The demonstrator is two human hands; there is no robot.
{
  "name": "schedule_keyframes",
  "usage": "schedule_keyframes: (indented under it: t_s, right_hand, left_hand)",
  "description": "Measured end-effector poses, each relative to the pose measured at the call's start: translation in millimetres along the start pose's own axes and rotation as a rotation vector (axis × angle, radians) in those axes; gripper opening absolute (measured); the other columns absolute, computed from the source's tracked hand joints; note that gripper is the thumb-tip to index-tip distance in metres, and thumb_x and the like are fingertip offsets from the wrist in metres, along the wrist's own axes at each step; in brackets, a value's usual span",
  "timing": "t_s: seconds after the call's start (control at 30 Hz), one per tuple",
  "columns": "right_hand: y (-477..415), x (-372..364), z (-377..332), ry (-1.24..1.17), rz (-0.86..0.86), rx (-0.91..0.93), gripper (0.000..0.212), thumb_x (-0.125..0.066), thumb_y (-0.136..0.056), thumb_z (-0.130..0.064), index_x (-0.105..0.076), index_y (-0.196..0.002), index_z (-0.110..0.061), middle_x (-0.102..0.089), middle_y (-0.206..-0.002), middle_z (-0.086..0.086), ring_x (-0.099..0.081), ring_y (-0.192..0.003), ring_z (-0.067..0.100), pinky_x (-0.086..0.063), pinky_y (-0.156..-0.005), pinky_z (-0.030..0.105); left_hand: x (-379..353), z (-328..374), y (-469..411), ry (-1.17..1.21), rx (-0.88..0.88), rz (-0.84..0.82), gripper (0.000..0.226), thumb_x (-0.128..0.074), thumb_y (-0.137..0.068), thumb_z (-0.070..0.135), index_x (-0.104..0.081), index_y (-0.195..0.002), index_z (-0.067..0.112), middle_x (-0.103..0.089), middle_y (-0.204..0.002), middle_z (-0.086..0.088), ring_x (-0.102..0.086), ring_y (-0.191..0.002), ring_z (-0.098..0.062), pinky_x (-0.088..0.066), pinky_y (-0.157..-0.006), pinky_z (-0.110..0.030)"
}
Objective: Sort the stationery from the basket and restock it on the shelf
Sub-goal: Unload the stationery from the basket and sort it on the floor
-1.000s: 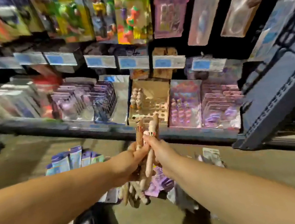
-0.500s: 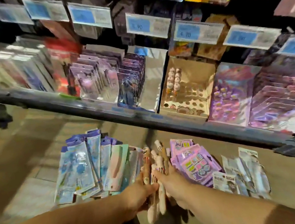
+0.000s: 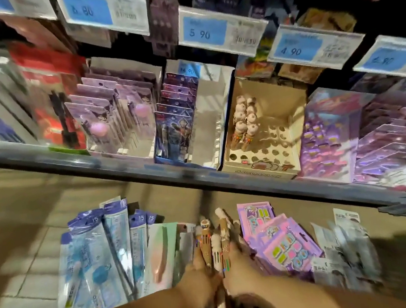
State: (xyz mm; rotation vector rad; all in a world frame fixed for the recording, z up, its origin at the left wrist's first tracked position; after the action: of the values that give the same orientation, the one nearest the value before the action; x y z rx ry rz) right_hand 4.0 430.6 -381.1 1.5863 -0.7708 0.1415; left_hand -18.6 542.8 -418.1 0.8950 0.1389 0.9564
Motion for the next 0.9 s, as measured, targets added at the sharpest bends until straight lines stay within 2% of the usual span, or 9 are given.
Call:
schedule_keyframes:
  t_s: [0.07,0.13,0.23,0.3,0.4,0.5,0.63,0.8,0.9]
  right_hand:
    - [-4,1,0,0.051,0.049,-0.004,0.076,-0.046,-0.096,-0.018,0.002,-0.155,-0.019,-0.016,-0.16,0.009,-0.025,-0.144,0.027,-0.022,-0.116,0.036]
    - [-10,-1,5,0.104,0.095,0.004,0.079,-0.05,-0.094,-0.022,0.0,-0.155,-0.021,-0.013,-0.161,0.007,-0.028,-0.143,0.028,-0.026,-0.115,0.038]
    - [-16,-1,14,0.097,0.195,0.071,0.091,-0.058,-0.083,-0.034,0.004,-0.15,-0.038,-0.014,-0.16,0.003,-0.04,-0.134,0.033,-0.038,-0.108,0.046]
    - [-21,1,17,0.111,0.212,0.105,0.092,-0.06,-0.081,-0.037,0.005,-0.146,-0.045,-0.014,-0.16,0.001,-0.039,-0.135,0.034,-0.041,-0.105,0.05]
    - [-24,3,20,0.165,0.203,0.104,0.089,-0.06,-0.086,-0.037,0.001,-0.151,-0.038,-0.021,-0.157,0.005,-0.039,-0.134,0.032,-0.044,-0.103,0.048]
    - [-22,-1,22,0.236,0.162,0.108,0.077,-0.056,-0.091,-0.035,-0.01,-0.153,-0.031,-0.032,-0.15,0.007,-0.043,-0.129,0.029,-0.043,-0.104,0.045]
    - [-18,-9,24,0.238,0.133,0.099,0.077,-0.052,-0.09,-0.023,-0.011,-0.154,-0.029,-0.027,-0.153,0.005,-0.031,-0.139,0.029,-0.034,-0.112,0.046]
    - [-6,-9,32,0.226,0.1,0.149,0.08,-0.053,-0.089,-0.023,-0.007,-0.155,-0.029,-0.022,-0.156,0.002,-0.022,-0.143,0.026,-0.026,-0.116,0.044]
    - [4,-1,36,0.187,0.126,0.203,0.066,-0.053,-0.093,-0.027,-0.022,-0.152,-0.028,-0.031,-0.151,0.0,-0.03,-0.139,0.023,-0.03,-0.113,0.039]
  left_hand:
    - [0,0,-4,-0.13,0.019,0.021,0.066,-0.037,-0.105,0.029,-0.001,-0.154,0.003,-0.016,-0.159,-0.021,-0.023,-0.145,-0.031,-0.019,-0.117,-0.035]
    - [1,-3,-9,-0.178,0.054,0.058,0.072,-0.04,-0.103,0.039,-0.001,-0.155,0.009,-0.02,-0.157,-0.018,-0.031,-0.141,-0.032,-0.027,-0.115,-0.036]
    - [8,-8,-15,-0.304,0.052,0.13,0.069,-0.043,-0.098,0.05,-0.018,-0.152,0.014,-0.028,-0.15,-0.013,-0.043,-0.132,-0.028,-0.034,-0.112,-0.036]
    - [14,-9,-15,-0.343,0.046,0.144,0.069,-0.047,-0.097,0.051,-0.021,-0.15,0.015,-0.03,-0.149,-0.012,-0.045,-0.131,-0.028,-0.035,-0.11,-0.036]
    - [24,-15,-13,-0.308,0.024,0.147,0.074,-0.056,-0.094,0.045,-0.019,-0.152,0.019,-0.038,-0.146,-0.01,-0.047,-0.13,-0.025,-0.036,-0.108,-0.033]
    - [24,-20,-7,-0.267,0.014,0.159,0.074,-0.062,-0.091,0.044,-0.023,-0.15,0.021,-0.042,-0.144,-0.007,-0.048,-0.127,-0.023,-0.037,-0.106,-0.031]
    - [22,-19,-4,-0.311,0.003,0.177,0.061,-0.062,-0.091,0.043,-0.032,-0.139,0.021,-0.048,-0.136,-0.006,-0.054,-0.119,-0.023,-0.042,-0.099,-0.031]
    - [21,-15,-2,-0.358,0.016,0.201,0.042,-0.058,-0.093,0.043,-0.04,-0.124,0.021,-0.055,-0.124,-0.006,-0.059,-0.106,-0.023,-0.045,-0.091,-0.032]
    - [24,-14,1,-0.351,0.04,0.205,0.038,-0.056,-0.094,0.048,-0.041,-0.118,0.023,-0.057,-0.12,-0.004,-0.057,-0.098,-0.018,-0.046,-0.086,-0.03]
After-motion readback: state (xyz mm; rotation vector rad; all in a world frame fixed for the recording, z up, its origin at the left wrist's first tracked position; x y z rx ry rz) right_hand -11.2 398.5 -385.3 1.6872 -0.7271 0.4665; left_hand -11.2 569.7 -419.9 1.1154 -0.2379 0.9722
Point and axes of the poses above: each hand's wrist, its own y-axis away from the middle knuckle, its own x-axis out of the back of the hand, z = x × y, the point moved 2 cm from there along -y, towards the middle knuckle
